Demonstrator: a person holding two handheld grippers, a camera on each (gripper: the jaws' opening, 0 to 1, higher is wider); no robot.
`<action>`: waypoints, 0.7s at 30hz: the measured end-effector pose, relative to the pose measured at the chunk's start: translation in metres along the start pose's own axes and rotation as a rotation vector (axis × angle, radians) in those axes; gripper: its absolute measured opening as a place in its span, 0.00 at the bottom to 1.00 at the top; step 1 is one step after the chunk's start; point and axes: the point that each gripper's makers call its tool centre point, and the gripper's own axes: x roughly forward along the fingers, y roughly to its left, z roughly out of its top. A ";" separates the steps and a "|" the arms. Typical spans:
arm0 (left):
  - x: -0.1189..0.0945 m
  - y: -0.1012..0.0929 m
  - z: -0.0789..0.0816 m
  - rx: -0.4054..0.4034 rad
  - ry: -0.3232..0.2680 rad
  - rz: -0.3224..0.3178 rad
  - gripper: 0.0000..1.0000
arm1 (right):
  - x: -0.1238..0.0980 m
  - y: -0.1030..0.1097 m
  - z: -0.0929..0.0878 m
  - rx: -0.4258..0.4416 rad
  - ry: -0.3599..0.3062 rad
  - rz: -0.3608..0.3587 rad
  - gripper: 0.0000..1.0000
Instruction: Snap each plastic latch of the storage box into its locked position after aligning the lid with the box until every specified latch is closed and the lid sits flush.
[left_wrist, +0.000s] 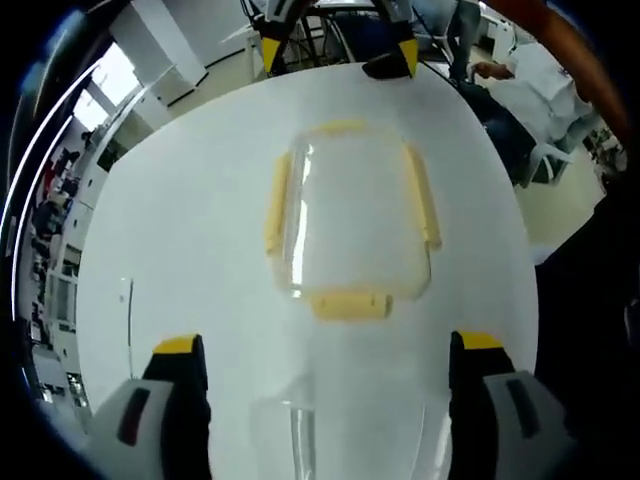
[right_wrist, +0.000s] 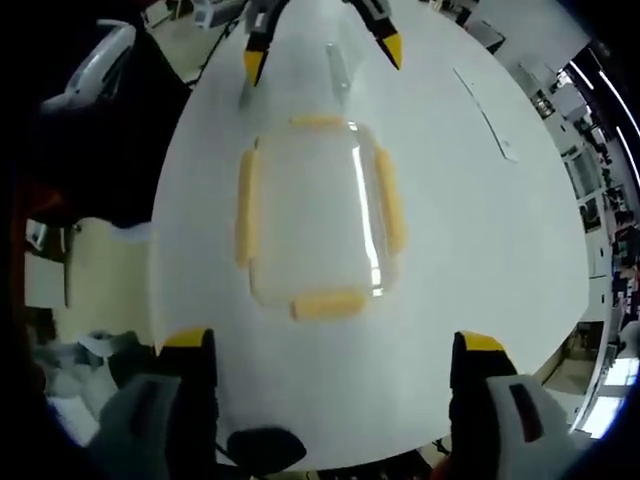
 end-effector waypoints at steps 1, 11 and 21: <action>0.001 0.000 0.000 0.001 0.001 -0.001 1.00 | 0.000 0.000 0.000 0.001 -0.002 -0.001 0.96; 0.006 0.004 0.003 -0.031 -0.011 0.000 1.00 | 0.005 0.002 -0.002 0.007 -0.006 0.009 0.96; 0.018 -0.004 0.003 -0.005 0.005 -0.028 1.00 | 0.020 0.004 -0.009 0.008 0.015 0.039 0.98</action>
